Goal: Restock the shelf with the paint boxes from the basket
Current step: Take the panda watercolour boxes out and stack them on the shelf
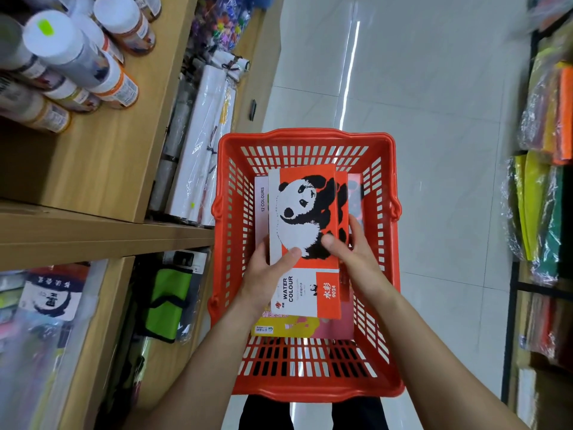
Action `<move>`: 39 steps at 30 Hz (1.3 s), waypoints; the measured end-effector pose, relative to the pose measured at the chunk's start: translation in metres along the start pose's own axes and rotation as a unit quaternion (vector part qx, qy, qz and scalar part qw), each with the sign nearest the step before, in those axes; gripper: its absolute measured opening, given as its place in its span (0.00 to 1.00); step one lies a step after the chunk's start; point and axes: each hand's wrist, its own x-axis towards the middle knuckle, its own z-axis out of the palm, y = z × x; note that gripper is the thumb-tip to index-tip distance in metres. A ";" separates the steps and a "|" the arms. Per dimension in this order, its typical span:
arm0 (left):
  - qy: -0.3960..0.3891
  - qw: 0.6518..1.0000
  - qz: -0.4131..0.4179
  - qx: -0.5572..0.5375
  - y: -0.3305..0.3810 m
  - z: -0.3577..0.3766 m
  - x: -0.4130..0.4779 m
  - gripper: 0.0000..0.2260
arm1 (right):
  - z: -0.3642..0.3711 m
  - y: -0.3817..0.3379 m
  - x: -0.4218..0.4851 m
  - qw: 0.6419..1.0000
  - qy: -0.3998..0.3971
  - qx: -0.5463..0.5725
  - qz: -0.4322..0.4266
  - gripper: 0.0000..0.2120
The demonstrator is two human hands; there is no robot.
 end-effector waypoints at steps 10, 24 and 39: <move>0.097 0.993 0.011 0.067 0.000 -0.027 -0.030 0.38 | 0.008 0.031 0.012 0.971 0.168 -0.165 0.034 0.10; 0.203 0.965 0.036 0.163 0.042 -0.085 -0.090 0.37 | 0.037 0.042 0.011 0.894 0.274 -0.349 0.069 0.36; 0.172 0.978 0.019 0.118 0.040 -0.099 -0.091 0.33 | 0.049 0.077 0.005 0.874 0.323 -0.355 0.074 0.62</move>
